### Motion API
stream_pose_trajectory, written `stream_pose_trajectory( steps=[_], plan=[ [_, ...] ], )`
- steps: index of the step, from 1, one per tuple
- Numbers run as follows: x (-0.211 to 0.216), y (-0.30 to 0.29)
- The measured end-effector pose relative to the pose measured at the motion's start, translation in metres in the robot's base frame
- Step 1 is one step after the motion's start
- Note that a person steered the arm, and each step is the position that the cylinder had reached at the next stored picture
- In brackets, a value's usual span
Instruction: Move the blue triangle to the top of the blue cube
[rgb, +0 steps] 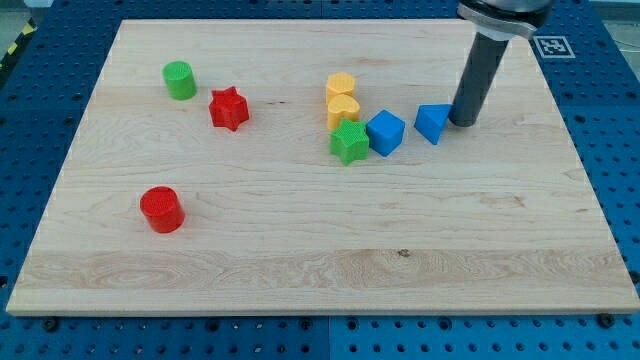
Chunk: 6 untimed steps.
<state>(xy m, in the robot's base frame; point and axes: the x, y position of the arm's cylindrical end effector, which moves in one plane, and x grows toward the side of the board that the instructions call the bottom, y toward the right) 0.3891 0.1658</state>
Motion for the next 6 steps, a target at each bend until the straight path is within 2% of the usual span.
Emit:
stream_pose_trajectory(
  steps=[1,3,4,6],
  plan=[
    [-0.005,-0.001],
    [0.002,0.04],
    [0.012,0.03],
    [-0.013,0.008]
  ],
)
